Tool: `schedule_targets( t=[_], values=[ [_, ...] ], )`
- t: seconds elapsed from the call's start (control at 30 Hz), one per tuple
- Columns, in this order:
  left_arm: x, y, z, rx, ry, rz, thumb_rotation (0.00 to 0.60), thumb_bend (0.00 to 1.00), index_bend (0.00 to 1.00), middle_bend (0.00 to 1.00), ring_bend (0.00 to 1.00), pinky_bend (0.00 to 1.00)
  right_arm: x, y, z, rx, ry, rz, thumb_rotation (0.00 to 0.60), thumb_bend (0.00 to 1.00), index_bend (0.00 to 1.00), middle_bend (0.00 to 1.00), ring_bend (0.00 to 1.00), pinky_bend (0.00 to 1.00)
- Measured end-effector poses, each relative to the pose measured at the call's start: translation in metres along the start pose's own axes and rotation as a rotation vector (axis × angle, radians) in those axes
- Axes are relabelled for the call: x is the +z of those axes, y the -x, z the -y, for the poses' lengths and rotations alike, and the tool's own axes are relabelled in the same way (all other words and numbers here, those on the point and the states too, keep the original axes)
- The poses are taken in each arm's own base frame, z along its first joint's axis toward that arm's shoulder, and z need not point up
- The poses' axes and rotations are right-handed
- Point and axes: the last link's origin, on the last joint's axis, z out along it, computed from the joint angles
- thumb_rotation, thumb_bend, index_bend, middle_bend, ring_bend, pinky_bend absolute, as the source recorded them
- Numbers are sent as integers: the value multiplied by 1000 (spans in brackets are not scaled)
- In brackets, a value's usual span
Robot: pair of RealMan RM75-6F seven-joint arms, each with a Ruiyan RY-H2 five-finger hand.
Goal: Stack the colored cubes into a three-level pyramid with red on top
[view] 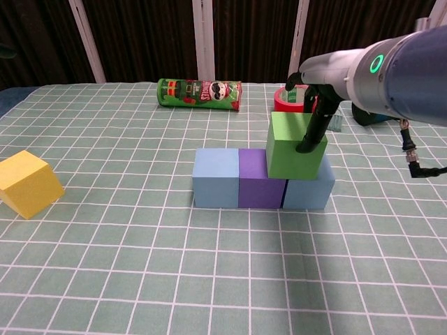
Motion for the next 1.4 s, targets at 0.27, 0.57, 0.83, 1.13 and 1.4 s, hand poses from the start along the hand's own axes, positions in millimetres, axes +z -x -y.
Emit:
schedule_targets(
  t=[0.27,0.57,0.83,1.13,1.4],
  values=[
    [0,0,0,0,0,-1,600,102,0,27,0,0,0,1,0,0,-1,3,600,270,0,442,256,0],
    [0,0,0,1,-1,-2,600,102,0,27,0,0,0,5,-1,-1,-2,20,600,270,0,442,256,0],
    [0,0,1,3,-2,-2,600,101,0,27,0,0,0,7,-1,1,-12,32,600,270,0,346,154,0],
    [0,0,1,5,-3,-2,600,102,0,27,0,0,0,8,-2,-5,-26,50,600,270,0,102,3,0],
    [0,1,1,9,-4,-2,600,102,0,27,0,0,-1,8,-2,2,-40,55,600,269,0,38,0,0]
  ],
)
